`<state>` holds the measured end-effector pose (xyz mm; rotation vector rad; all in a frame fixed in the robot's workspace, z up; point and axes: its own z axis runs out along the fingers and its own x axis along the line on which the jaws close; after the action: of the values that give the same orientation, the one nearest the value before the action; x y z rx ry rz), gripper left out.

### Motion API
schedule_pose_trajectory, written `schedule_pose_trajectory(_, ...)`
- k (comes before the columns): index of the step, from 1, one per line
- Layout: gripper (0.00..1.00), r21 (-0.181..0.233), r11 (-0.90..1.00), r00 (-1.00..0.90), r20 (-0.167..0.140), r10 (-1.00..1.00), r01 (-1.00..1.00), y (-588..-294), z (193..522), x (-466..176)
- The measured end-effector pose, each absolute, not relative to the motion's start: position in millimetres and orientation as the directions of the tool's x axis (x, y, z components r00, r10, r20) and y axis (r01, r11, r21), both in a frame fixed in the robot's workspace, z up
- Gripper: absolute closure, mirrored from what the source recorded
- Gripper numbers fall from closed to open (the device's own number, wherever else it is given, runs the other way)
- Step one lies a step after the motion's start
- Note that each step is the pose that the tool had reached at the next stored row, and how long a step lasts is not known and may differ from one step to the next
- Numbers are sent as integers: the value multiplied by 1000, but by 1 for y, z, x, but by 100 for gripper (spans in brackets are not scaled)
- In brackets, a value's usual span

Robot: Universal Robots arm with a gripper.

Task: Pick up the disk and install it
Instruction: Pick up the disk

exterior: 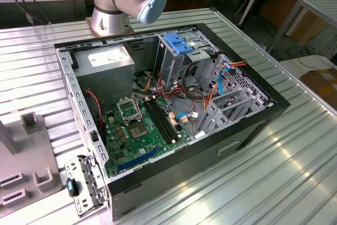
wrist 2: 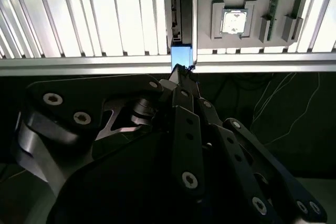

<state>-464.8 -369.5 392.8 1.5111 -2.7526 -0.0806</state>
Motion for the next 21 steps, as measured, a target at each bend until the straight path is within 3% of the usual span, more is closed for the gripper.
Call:
schedule_pose_trajectory(13,89,45,534,-535,-24,-844,-844,-369,393,-465)
schedule_pose_trajectory(21,89,45,380,-382,-24,-924,-924,-369,393,-465)
